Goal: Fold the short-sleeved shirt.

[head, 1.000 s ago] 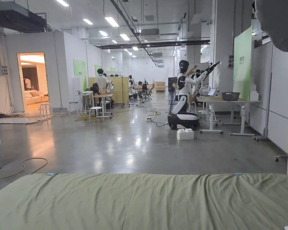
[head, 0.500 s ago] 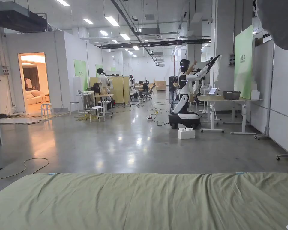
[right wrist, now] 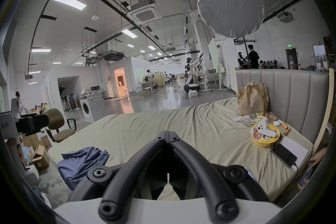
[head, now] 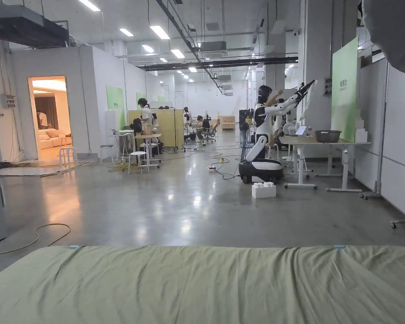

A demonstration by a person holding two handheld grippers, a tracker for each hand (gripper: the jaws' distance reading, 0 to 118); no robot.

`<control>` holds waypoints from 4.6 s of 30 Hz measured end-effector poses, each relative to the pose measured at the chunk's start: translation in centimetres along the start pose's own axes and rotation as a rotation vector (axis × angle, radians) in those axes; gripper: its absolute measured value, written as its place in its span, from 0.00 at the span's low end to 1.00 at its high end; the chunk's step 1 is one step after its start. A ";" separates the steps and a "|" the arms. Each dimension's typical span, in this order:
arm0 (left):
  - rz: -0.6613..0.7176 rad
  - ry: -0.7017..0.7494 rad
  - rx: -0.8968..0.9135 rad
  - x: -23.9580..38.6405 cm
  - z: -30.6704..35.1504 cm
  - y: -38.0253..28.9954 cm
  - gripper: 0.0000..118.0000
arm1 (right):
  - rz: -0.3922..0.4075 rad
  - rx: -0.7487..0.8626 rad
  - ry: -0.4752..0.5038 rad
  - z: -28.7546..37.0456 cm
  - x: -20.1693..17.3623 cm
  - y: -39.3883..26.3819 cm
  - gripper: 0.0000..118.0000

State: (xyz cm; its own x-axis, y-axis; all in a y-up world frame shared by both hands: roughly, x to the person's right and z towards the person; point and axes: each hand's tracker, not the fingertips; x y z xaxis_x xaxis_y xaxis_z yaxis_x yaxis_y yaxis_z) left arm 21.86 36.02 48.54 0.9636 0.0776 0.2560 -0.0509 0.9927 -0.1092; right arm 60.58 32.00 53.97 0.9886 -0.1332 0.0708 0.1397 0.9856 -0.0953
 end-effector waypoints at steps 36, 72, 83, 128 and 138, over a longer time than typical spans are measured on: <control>0.083 0.205 -0.493 -19.0 -11.8 -13.2 0.86 | -0.030 -0.242 0.053 -2.2 -0.2 -4.6 0.00; 0.035 -0.293 -0.521 1.4 -34.3 -10.2 0.04 | -0.079 -0.350 -0.064 1.3 4.0 -8.3 0.00; -0.037 -0.861 -0.699 28.1 -24.9 -19.4 0.04 | -0.141 -0.342 -0.255 7.3 8.5 -8.3 0.00; -0.083 -0.039 -0.085 1.8 0.0 0.0 0.00 | 0.048 -0.079 0.040 2.8 0.8 -1.4 0.00; 0.091 -0.066 -0.481 -2.2 -17.6 -8.7 0.19 | 0.006 -0.271 -0.018 1.8 3.2 -6.1 0.00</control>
State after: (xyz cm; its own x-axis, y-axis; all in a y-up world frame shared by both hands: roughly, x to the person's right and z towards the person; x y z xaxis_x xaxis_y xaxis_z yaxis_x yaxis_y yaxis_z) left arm 24.82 25.56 32.07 0.9412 0.1836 0.2835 0.0076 0.8277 -0.5612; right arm 62.81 25.71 56.60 0.9886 -0.1230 0.0868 0.1462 0.9222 -0.3579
